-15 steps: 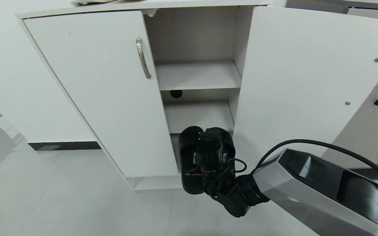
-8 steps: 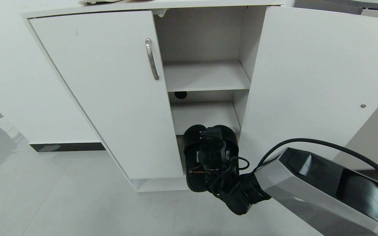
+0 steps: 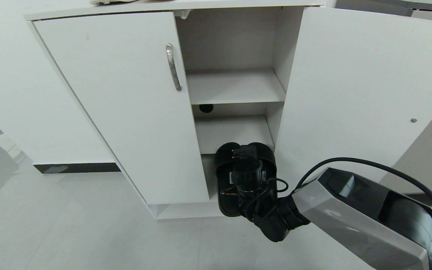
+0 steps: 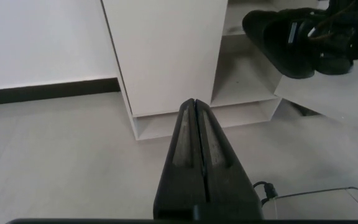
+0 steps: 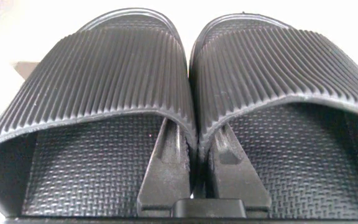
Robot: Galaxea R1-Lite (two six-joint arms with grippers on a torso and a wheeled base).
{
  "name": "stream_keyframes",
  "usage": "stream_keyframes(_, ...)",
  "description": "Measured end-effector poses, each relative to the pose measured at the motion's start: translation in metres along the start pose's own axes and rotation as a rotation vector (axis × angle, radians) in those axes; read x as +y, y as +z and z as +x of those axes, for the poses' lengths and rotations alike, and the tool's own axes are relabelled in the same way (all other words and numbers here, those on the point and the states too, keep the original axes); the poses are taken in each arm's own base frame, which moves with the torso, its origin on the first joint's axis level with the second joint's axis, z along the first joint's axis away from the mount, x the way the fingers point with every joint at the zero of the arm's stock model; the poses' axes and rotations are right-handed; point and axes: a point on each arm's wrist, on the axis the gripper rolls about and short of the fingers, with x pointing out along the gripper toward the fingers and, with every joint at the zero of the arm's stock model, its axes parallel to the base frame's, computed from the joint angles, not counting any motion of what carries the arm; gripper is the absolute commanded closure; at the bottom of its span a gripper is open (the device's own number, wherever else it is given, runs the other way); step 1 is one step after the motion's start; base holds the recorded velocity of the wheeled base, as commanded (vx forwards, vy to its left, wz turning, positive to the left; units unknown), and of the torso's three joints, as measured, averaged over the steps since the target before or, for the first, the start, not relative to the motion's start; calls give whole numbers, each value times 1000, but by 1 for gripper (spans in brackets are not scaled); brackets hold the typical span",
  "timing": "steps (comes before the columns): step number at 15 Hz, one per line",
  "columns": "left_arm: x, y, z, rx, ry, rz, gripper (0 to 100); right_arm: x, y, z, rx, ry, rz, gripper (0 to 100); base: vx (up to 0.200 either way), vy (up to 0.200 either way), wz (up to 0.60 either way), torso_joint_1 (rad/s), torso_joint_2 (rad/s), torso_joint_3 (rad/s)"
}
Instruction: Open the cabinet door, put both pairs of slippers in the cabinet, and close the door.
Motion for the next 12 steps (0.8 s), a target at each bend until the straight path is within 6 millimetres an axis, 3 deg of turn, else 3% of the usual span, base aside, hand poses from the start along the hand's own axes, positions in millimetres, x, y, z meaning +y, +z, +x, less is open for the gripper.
stream_keyframes(4, 0, 0, 0, 0, 1, -2, 100, -1, -5, 2, 7, -2, -28, 100, 200, 0, 0, 0, 4, 1)
stream_keyframes(11, 0, 0, 0, 0, 2, -3, 100, 8, 4, 9, -31, 31, -3, 100, 200, 0, 0, 6, 2, 1)
stream_keyframes(12, 0, 0, 0, 0, 2, -3, 100, 10, 4, 11, -39, 32, 4, 100, 0, 0, 0, 0, 0, 0)
